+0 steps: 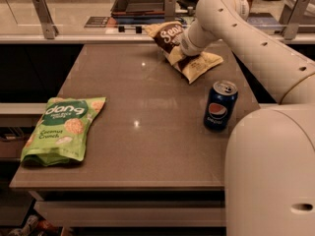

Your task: Move brown chip bag near green rice chip bag

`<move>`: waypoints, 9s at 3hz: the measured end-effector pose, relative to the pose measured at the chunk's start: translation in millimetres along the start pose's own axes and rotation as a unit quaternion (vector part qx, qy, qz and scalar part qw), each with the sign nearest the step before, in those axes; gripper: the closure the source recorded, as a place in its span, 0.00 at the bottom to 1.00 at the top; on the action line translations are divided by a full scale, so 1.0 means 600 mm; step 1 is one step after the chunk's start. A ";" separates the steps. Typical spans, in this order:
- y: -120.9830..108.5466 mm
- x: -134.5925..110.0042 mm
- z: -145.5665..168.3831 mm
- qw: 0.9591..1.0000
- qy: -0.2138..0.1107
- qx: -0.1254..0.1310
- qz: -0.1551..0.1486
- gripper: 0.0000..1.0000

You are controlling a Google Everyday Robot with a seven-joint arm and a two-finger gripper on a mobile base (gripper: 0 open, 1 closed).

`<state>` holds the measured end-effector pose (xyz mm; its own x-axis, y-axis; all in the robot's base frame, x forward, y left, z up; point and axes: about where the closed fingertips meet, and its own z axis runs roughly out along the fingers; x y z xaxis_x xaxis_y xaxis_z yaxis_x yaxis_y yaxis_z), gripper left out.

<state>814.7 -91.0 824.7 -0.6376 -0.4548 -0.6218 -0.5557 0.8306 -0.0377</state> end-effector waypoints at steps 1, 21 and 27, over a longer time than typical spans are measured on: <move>0.000 -0.002 -0.003 1.000 0.000 0.000 0.000 1.00; 0.482 0.122 -0.322 0.991 0.071 -0.101 0.058 1.00; 0.504 0.126 -0.320 0.989 0.082 -0.109 0.059 0.00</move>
Offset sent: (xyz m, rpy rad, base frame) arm 0.0000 0.0000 0.0018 0.0000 0.0001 0.0001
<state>496.2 64.2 916.5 -0.7728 -0.4199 -0.4759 -0.5629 0.7998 0.2083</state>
